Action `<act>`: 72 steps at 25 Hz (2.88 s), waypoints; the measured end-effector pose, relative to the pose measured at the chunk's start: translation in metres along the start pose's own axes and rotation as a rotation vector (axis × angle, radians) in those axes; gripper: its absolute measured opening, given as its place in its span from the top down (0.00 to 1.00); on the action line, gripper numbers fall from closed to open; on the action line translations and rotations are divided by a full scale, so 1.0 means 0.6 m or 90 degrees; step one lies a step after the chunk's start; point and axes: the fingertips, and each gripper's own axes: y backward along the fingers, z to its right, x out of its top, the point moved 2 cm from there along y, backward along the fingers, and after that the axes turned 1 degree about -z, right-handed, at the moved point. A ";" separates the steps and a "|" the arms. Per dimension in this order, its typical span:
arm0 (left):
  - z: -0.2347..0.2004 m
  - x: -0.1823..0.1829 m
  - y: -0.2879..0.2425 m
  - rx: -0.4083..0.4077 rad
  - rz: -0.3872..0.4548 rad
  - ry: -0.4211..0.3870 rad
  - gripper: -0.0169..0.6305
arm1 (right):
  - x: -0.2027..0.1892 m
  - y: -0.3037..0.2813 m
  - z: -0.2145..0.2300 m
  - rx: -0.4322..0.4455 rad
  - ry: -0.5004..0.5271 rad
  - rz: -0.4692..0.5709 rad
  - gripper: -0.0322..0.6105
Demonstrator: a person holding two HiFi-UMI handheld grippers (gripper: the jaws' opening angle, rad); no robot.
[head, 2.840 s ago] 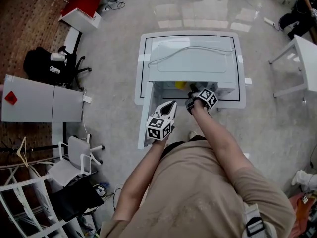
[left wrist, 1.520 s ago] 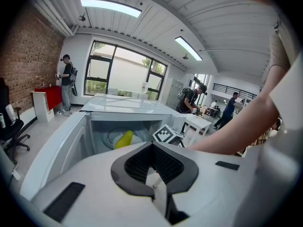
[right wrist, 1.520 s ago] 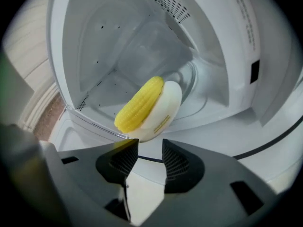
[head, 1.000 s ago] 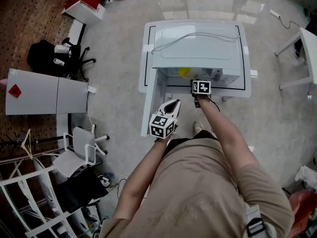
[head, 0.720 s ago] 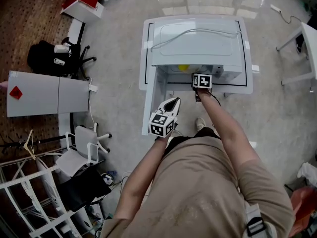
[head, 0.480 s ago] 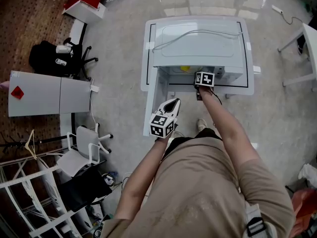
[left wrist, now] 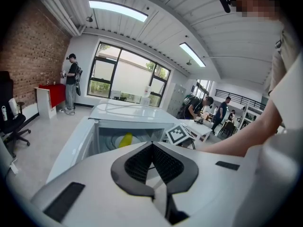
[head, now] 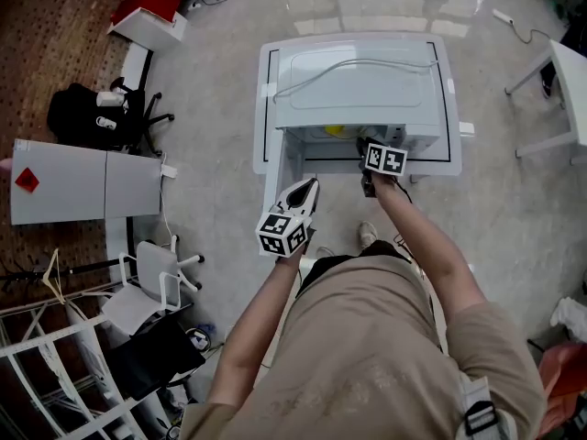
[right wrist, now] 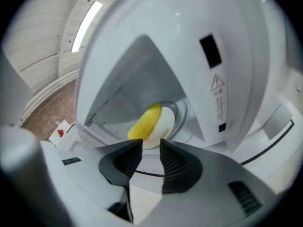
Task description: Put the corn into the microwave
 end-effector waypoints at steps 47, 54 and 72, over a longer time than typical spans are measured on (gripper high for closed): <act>-0.016 0.142 0.106 0.035 0.169 -0.019 0.97 | 0.133 0.480 -0.097 -0.060 0.417 0.300 0.69; 0.006 0.133 0.084 0.011 0.151 -0.022 0.97 | 0.111 0.482 -0.080 -0.067 0.401 0.281 0.69; 0.022 0.127 0.067 -0.012 0.134 -0.015 0.97 | 0.105 0.468 -0.118 -0.057 0.428 0.257 0.79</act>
